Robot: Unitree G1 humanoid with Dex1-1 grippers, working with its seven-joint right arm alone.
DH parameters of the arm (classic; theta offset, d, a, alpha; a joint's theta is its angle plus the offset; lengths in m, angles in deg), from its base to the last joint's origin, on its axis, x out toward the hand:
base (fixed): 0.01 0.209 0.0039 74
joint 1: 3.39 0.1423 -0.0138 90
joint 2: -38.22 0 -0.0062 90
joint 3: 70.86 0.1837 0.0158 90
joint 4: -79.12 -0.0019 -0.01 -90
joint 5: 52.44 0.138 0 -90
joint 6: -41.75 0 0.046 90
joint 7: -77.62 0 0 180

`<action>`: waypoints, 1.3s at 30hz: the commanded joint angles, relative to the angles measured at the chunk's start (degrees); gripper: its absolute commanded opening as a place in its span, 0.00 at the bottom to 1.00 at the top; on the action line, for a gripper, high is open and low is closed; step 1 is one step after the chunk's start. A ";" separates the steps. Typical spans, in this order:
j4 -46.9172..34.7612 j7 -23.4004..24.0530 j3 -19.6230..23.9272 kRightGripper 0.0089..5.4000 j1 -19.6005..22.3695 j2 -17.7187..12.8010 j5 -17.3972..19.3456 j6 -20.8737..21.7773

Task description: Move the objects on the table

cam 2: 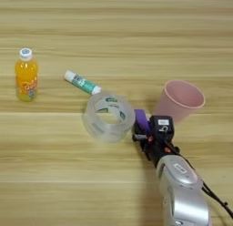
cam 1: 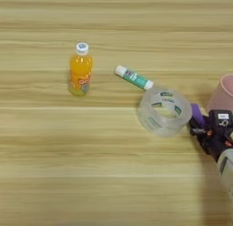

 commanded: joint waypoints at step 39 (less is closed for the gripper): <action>-16.85 1.19 0.53 0.99 3.88 -3.13 0.87 -0.84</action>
